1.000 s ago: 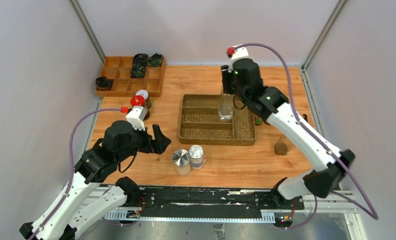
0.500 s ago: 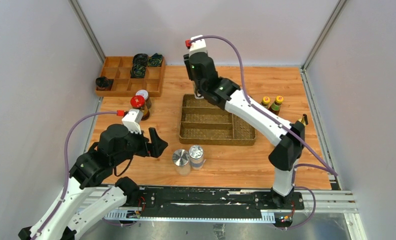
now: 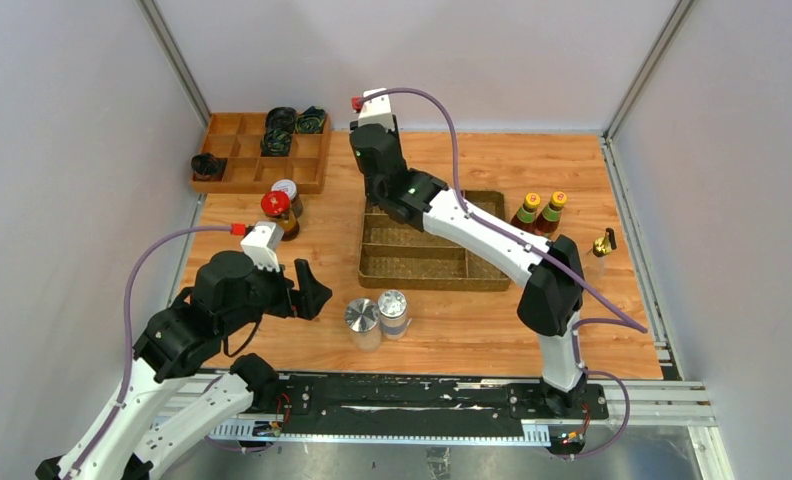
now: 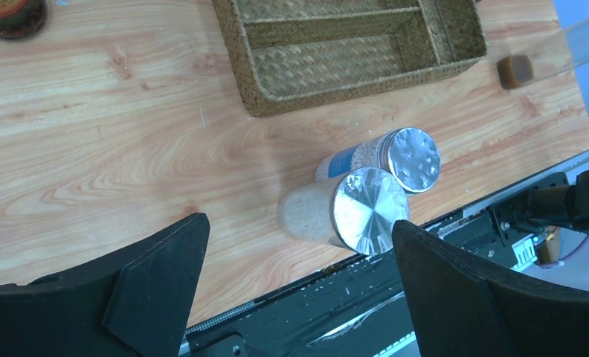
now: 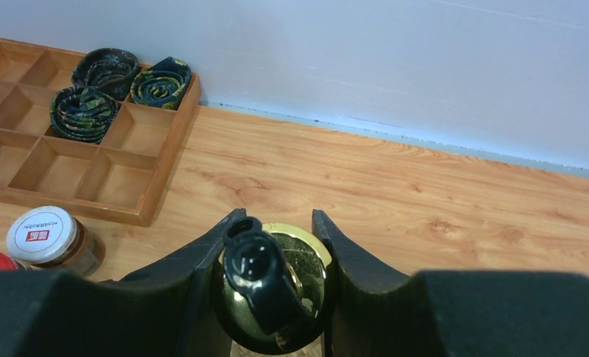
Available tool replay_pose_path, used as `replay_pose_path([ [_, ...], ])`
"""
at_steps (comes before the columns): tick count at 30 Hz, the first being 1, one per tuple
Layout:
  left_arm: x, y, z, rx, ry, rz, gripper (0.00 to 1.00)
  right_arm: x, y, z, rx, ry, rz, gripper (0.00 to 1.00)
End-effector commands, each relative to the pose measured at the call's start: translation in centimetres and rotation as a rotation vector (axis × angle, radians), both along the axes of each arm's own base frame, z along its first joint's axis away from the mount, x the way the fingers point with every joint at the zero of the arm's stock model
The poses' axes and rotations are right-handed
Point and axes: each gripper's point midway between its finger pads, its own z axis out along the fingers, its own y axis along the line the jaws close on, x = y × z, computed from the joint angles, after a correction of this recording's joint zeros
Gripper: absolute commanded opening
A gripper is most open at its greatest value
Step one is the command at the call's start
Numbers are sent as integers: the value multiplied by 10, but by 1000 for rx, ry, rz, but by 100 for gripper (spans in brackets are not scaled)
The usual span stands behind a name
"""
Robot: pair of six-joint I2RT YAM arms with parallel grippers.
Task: Organize the condiment bottles
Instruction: Place the bottle in the storage box.
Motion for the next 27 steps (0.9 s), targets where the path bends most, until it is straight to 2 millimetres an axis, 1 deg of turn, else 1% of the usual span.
replay_pose_path([
  [1, -5, 1, 2, 8, -10, -22, 100, -4, -11, 34, 165, -89, -73, 23],
  [8, -2, 1, -2, 25, -2, -17, 100, -5, -11, 14, 173, -62, -71, 23],
  [14, 0, 4, -6, 37, 2, -4, 100, -4, -15, 8, 186, -49, -66, 23],
  [17, 0, 4, -10, 40, 10, 0, 100, -2, -17, 3, 201, -40, -59, 23],
  [27, 2, 4, -10, 48, 15, 11, 100, 10, -19, -19, 240, -16, -40, 23],
])
